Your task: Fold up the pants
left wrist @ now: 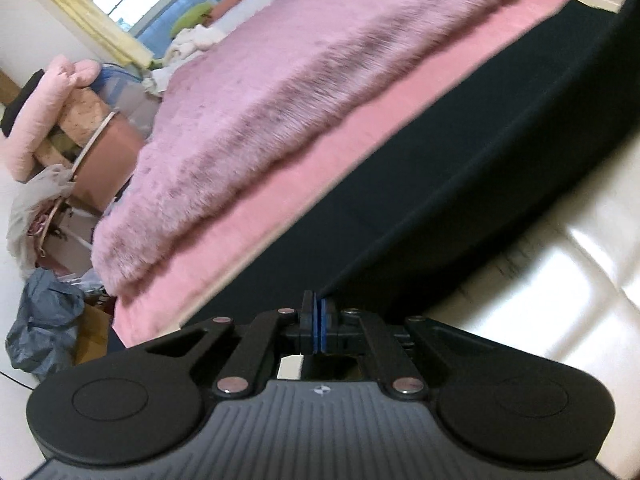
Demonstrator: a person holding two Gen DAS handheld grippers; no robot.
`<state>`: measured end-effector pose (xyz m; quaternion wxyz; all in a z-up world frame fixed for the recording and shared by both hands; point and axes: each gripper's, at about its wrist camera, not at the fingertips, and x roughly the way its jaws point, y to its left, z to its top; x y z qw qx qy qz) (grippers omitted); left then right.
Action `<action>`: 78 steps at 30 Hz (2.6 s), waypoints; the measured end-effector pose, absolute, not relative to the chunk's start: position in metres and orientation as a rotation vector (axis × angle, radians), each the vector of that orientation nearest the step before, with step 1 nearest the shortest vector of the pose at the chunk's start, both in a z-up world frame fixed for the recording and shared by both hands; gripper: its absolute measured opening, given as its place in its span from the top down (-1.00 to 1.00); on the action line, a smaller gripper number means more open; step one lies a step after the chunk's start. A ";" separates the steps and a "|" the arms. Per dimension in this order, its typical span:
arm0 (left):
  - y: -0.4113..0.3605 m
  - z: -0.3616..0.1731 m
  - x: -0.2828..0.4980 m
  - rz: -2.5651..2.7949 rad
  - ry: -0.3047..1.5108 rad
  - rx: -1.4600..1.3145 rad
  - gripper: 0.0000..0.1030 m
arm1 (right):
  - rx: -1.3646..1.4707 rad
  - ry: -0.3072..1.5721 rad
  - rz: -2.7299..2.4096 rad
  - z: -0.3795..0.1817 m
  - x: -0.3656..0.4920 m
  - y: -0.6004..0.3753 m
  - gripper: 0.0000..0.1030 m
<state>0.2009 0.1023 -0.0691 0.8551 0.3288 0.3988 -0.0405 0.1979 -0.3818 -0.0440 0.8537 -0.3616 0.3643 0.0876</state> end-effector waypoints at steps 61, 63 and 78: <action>0.111 -0.159 0.391 0.008 0.997 0.503 0.99 | -0.418 0.951 0.133 -0.155 0.413 -0.401 1.00; 0.112 -0.165 0.392 0.014 0.995 0.495 0.99 | -0.404 0.959 0.131 -0.161 0.417 -0.401 1.00; 0.114 -0.134 0.388 0.026 0.936 0.434 0.99 | -0.403 0.904 0.109 -0.143 0.413 -0.395 1.00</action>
